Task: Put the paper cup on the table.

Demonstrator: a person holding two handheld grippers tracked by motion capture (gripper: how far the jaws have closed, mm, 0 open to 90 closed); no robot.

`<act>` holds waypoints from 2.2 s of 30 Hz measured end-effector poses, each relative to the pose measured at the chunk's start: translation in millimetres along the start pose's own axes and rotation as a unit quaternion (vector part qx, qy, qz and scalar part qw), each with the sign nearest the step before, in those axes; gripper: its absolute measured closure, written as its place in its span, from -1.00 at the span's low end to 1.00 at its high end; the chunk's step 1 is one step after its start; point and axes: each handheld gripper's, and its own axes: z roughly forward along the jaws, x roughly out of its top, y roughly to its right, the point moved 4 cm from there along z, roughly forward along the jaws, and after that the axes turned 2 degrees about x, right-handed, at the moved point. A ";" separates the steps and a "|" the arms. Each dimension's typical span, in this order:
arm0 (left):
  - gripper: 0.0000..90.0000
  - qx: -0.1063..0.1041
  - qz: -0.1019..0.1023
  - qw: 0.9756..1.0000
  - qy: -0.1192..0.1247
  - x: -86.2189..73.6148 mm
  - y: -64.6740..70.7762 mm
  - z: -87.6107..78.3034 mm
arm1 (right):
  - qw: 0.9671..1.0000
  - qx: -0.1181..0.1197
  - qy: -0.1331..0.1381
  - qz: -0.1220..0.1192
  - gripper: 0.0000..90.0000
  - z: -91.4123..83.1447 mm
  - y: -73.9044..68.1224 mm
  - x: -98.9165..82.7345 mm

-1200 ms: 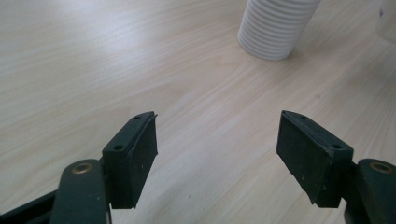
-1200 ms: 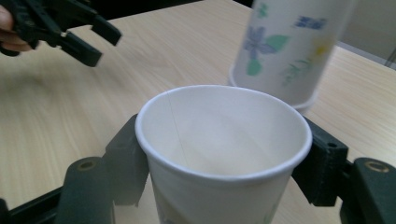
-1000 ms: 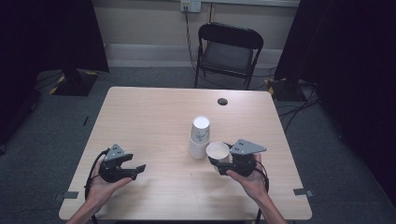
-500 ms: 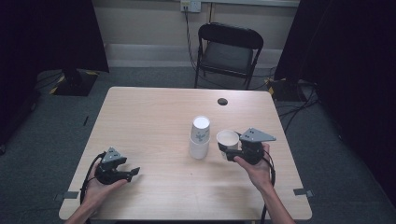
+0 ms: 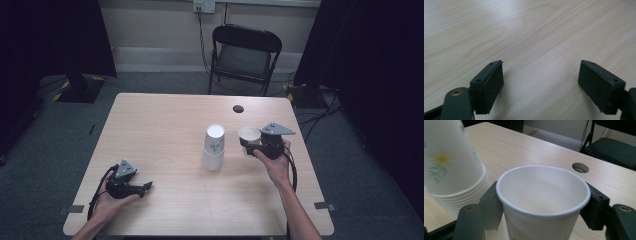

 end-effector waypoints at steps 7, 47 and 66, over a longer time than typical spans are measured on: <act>-0.64 0.004 -0.004 1.000 -0.002 0.0 0.2 0.6 | 0.999 -0.023 -0.023 0.000 -0.33 21.0 12.2 -10.1; -1.00 -0.009 0.012 1.000 -0.023 4.2 1.1 8.6 | 0.996 -0.042 -0.041 0.066 -0.40 54.2 15.4 -44.6; -1.00 -0.009 0.008 1.000 -0.021 4.0 1.7 8.7 | 0.996 -0.025 -0.041 0.076 -0.68 32.3 9.8 -48.3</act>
